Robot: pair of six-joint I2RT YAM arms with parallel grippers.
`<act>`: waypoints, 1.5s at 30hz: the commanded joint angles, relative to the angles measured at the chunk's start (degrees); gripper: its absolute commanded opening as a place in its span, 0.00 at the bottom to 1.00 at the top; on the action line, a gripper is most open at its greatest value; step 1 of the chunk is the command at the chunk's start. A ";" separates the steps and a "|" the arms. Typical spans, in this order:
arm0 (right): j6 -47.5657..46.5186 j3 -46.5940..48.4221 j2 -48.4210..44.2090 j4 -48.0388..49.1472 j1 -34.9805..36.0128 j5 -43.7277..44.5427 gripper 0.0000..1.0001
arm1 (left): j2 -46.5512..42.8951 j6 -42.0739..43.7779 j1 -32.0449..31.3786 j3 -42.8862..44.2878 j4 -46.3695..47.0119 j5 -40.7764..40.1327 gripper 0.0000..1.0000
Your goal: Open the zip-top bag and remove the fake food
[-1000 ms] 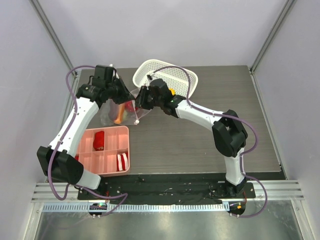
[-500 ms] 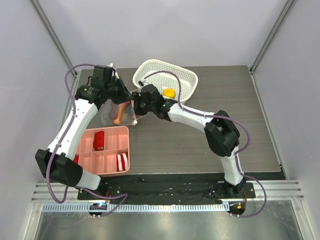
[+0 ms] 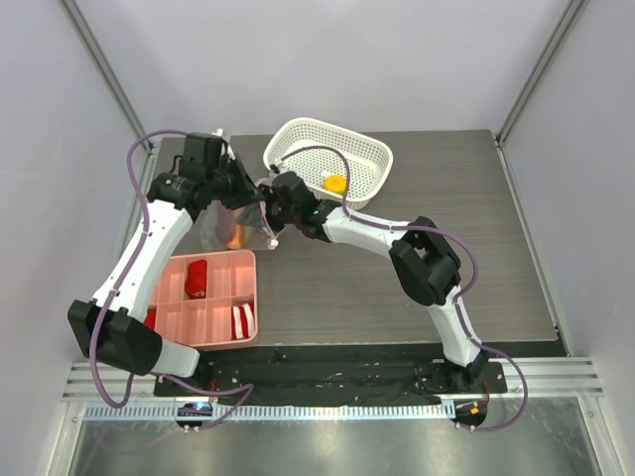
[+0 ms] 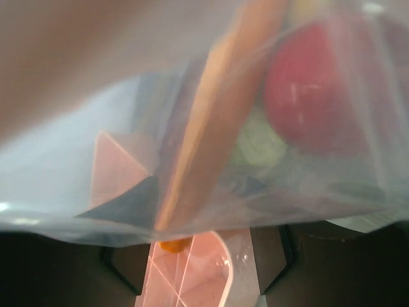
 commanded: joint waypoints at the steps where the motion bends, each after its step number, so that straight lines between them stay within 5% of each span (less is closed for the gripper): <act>1: 3.38 1.49 1.23 6.36 0.51 0.15 0.63 | -2.61 0.57 -0.49 -0.75 2.04 1.92 0.00; 16: 9.98 1.93 5.02 9.70 1.48 2.00 0.65 | -3.84 0.83 -1.11 -2.86 2.13 0.60 0.00; 27: 12.70 1.76 4.58 9.53 2.53 1.30 0.33 | -5.77 1.09 -1.20 -5.05 2.39 -1.33 0.00; 33: 11.66 1.67 3.52 9.44 2.53 0.16 0.01 | -6.92 1.36 -1.11 -7.16 2.30 -2.13 0.00; 45: 1.37 -2.72 -5.09 2.85 1.13 -0.11 0.01 | -8.50 2.24 -1.02 -8.31 0.90 -5.29 0.00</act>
